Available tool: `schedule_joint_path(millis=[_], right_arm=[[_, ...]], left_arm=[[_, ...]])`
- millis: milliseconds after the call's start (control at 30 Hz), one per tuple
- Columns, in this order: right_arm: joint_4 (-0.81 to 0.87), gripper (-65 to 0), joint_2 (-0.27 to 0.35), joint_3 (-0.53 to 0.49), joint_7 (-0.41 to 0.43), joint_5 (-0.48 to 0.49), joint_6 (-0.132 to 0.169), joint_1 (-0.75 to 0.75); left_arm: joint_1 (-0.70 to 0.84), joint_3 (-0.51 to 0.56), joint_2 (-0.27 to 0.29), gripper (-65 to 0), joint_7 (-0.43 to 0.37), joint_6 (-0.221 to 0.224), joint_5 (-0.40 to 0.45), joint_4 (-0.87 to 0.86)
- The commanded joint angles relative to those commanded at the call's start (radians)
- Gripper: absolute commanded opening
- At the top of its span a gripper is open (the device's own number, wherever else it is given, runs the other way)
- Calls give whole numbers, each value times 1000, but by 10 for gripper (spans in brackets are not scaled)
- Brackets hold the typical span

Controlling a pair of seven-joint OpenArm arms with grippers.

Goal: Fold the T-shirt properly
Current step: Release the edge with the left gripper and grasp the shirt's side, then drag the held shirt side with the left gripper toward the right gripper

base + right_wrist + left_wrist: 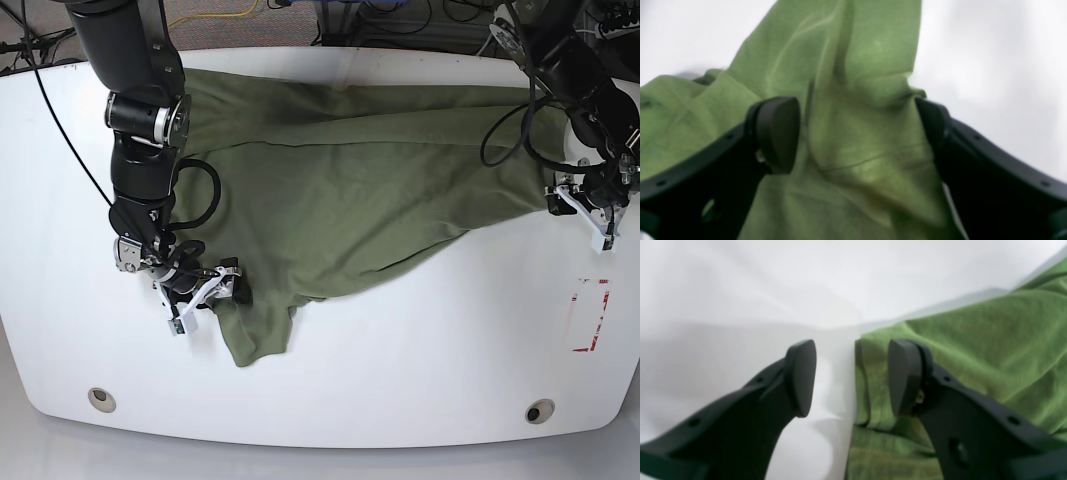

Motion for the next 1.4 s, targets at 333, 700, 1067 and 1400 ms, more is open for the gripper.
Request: schedule_joint_path(millis=[333,700,1067,1400], right_arm=[[0,-176,2,0,0,0,0,3],[2,-482,0,-3,-2,0,0,3],[2,-609,0,-3,-2,0,2,0],[114,-609,-3,-3,-72,0,8,-28]], left_arm=[[-9,38,6,-331,-40,0,-5,-117],[0,78,6,-650,-69,0,-40,-48],[46,78,8,-650,-89,0,-46,130],[104,137,34,-576,-89,0,-48,288]])
